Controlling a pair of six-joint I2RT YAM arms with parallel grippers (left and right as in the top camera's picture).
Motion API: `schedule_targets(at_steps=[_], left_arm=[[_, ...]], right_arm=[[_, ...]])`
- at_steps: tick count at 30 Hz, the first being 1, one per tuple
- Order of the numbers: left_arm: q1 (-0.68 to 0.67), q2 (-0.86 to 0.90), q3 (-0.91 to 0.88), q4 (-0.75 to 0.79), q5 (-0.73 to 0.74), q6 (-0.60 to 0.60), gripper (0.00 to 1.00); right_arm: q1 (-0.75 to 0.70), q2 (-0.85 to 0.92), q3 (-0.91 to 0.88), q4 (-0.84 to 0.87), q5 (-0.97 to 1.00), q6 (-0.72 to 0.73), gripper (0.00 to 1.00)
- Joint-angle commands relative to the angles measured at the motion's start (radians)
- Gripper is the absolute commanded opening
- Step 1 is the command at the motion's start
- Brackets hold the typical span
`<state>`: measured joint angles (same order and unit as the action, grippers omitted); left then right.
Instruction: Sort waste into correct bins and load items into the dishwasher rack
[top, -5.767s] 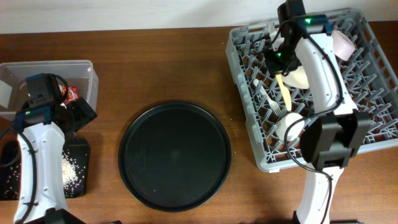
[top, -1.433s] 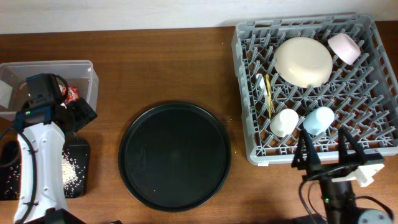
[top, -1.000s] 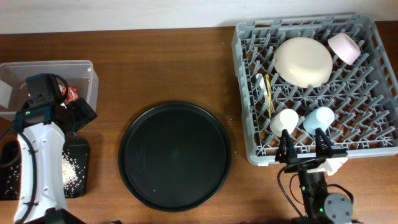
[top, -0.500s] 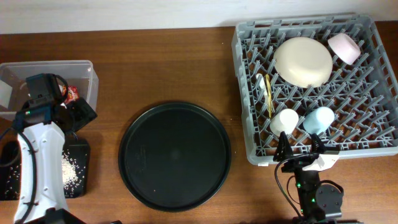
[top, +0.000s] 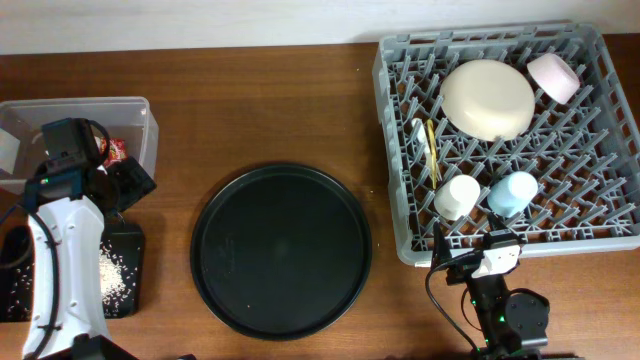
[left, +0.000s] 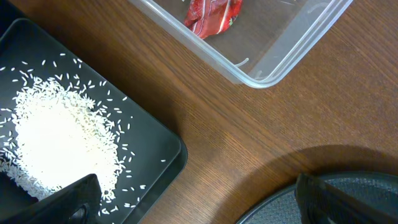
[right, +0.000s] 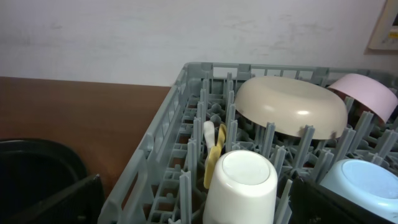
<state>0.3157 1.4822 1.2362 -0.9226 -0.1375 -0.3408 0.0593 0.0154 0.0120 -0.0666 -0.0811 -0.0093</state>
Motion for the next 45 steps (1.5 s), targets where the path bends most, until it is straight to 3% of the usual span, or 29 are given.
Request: schedule_targets(at_steps=[1, 20, 23, 32, 37, 45], left_arm=[[0.002, 0.001, 0.008, 0.002, 0.003, -0.013, 0.99], [0.003, -0.021, 0.008, 0.002, 0.003, -0.013, 0.99], [-0.001, -0.114, 0.008, 0.002, 0.003, -0.013, 0.99], [-0.002, -0.627, 0.008, 0.002, 0.003, -0.013, 0.99], [-0.008, -0.793, 0.0, 0.002, 0.003, -0.013, 0.99], [-0.149, -1.028, -0.348, 0.002, 0.003, -0.013, 0.99]], right_arm=[[-0.008, -0.011, -0.006, -0.001, -0.02, -0.01, 0.98], [-0.008, -0.011, -0.006, -0.001, -0.02, -0.01, 0.98], [-0.008, -0.011, -0.006, -0.001, -0.02, -0.01, 0.98], [-0.008, -0.011, -0.006, -0.001, -0.02, -0.01, 0.98], [-0.008, -0.011, -0.006, -0.001, -0.02, -0.01, 0.98], [-0.008, -0.011, -0.006, -0.001, -0.02, -0.01, 0.98]])
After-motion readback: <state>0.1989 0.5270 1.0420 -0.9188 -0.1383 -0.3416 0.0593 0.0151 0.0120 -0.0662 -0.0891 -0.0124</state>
